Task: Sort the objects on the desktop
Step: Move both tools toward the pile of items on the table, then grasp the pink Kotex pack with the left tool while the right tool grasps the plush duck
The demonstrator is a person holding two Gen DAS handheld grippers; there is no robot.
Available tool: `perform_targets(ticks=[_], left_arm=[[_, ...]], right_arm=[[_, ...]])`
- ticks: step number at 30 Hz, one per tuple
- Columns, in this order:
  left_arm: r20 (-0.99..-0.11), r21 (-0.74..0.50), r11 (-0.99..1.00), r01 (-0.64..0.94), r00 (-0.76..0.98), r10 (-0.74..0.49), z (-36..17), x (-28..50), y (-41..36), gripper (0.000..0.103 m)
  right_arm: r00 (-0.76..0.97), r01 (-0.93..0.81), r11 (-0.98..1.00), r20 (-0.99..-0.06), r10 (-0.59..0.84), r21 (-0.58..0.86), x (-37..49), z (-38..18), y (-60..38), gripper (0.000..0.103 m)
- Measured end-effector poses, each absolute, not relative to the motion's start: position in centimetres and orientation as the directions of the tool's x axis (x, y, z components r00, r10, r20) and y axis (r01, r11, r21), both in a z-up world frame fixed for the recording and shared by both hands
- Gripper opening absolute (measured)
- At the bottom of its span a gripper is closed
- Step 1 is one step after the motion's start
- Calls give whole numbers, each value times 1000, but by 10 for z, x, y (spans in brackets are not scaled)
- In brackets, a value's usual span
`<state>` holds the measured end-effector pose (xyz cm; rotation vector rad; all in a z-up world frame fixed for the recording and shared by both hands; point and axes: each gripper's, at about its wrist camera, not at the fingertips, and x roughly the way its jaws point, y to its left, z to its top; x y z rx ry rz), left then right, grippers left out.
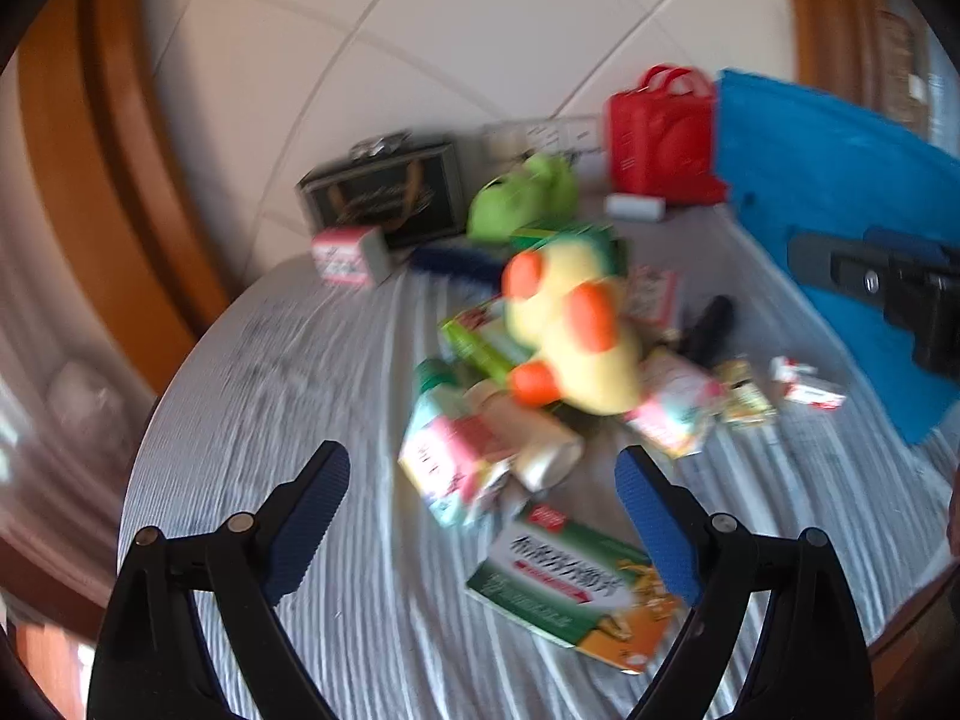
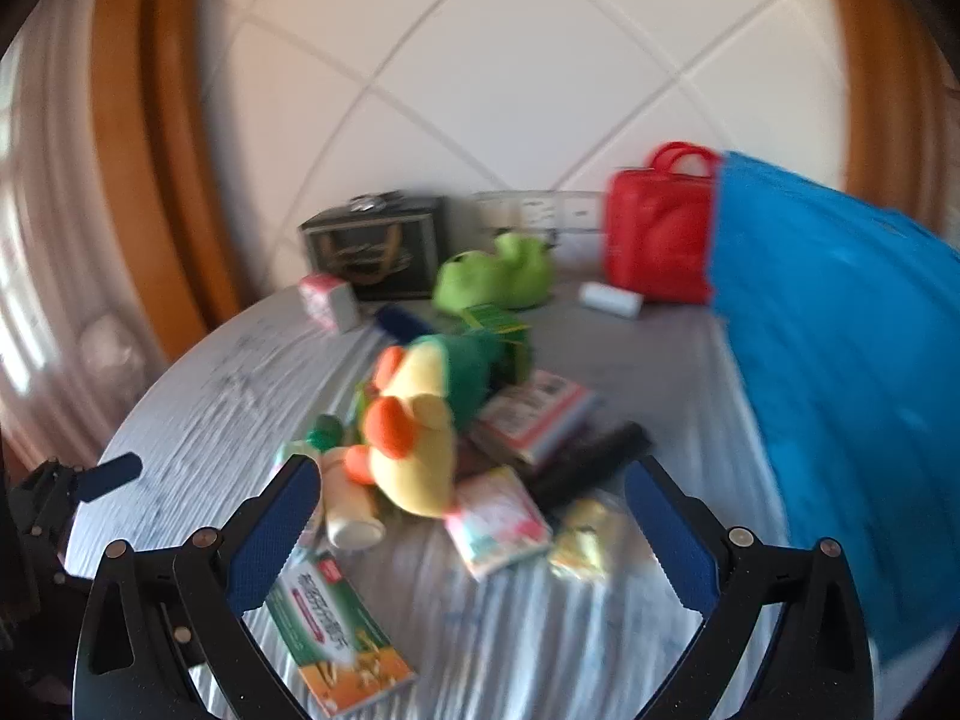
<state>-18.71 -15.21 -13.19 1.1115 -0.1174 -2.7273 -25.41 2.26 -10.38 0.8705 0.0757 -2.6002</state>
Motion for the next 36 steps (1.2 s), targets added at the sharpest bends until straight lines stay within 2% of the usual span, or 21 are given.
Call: perform_targets(ticks=[4,9,13,17,24,30,34,36], left_arm=[[-695,140,-961,239,-667,-267,-148,-195,-174,91],[-725,89,-948,306,-633,-273,-168,-207,-199,91],[-745,24,-955,296,-632,-214,-176,-234,-209,91],[-775,22,-960,278,-602,-192,-201,-266,-217,91],[-817,-63,-952,301,-564,-124,-245,-291,-241,91],[-876,-7,-950,312,-460,-145,-283,-301,-244,91],[-871,-12,-947,321,-469,-148,-287,-300,-254,91],[-865,9,-957,290,-477,-153,-286,-302,-254,83]], right_arm=[[-660,462,-883,-635,-401,78,-292,-122,-6,103],[-587,522,-850,-695,-415,67,-325,-153,-35,103],[-552,520,-850,-724,-414,89,-343,-166,-48,103],[-543,501,-858,-731,-413,112,-360,-169,-54,103],[-499,523,-849,-779,-379,77,-393,-190,-71,103],[-378,511,-851,-857,-350,122,-429,-221,-89,103],[-403,463,-884,-874,-271,61,-436,-233,-95,103],[-377,429,-902,-898,-226,47,-441,-244,-99,103]])
